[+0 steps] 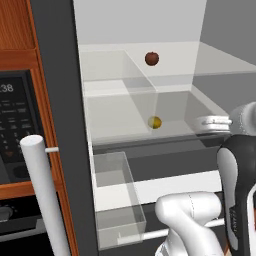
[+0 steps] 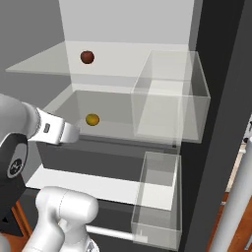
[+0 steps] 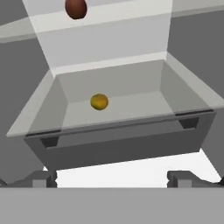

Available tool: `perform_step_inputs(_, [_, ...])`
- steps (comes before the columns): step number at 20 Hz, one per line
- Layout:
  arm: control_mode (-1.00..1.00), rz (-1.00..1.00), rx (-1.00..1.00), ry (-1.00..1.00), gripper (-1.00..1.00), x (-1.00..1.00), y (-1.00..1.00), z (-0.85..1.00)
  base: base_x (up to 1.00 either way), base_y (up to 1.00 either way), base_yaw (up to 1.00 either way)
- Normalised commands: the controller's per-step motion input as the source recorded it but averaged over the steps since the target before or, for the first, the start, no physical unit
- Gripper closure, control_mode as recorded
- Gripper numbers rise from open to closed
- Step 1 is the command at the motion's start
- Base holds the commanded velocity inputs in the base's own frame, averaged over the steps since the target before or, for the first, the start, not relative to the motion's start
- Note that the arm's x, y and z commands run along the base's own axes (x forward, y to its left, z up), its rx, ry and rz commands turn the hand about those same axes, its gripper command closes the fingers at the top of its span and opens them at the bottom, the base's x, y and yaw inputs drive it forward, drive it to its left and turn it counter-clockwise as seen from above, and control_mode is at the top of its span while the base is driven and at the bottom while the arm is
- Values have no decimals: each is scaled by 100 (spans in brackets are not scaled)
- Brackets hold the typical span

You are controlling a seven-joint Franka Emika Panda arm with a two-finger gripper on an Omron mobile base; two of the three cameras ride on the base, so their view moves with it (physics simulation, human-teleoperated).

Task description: Retrieve the apple and orange from the fridge and place them into the bowl on the dining table.

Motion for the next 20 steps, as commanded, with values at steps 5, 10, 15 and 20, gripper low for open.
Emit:
perform_step_inputs(5, [-100,6,0,-5,-100,22,11,54,0,0,0])
perform_step_inputs(10, [-100,10,0,-7,-100,25,16,61,0,0,0])
perform_step_inputs(15, [-100,6,-1,-3,-100,37,26,45,0,0,0])
perform_step_inputs(20, [-100,1,-2,2,-100,48,17,14,0,0,0])
